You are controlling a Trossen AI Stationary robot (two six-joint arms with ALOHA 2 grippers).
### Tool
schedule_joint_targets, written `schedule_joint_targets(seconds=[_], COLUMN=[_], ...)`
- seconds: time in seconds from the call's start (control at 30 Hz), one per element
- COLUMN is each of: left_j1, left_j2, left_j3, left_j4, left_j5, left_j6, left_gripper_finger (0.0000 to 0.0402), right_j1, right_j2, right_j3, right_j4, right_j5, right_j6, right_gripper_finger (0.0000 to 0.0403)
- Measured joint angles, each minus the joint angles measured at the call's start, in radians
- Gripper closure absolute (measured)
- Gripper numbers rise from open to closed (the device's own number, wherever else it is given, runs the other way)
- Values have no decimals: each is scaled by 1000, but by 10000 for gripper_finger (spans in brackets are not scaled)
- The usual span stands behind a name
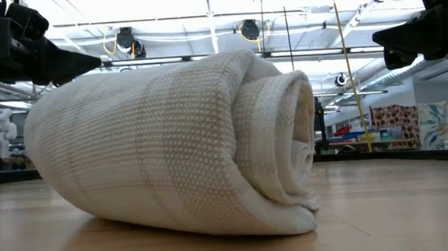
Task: Roll towel
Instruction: Return to Home Position
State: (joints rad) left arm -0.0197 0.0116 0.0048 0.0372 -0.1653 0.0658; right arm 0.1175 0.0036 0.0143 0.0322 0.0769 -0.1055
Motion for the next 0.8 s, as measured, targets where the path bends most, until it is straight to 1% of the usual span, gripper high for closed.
schedule_joint_targets(seconds=[0.17,0.33,0.47,0.63,0.8], left_j1=[55,75,74,74,74], left_j2=[0,0,6,14,14], left_j3=[0,0,0,0,0], left_j4=[-10,-23,-24,-24,-20], left_j5=[64,139,140,139,138], left_j6=[-7,-31,-32,-28,-32], left_gripper_finger=[401,401,400,385,381], right_j1=[0,0,0,0,0], right_j2=[0,0,0,0,0], right_j3=[0,0,0,0,0], right_j4=[0,0,0,0,0], right_j5=[0,0,0,0,0], right_j6=[0,0,0,0,0], right_gripper_finger=[403,403,403,403,403])
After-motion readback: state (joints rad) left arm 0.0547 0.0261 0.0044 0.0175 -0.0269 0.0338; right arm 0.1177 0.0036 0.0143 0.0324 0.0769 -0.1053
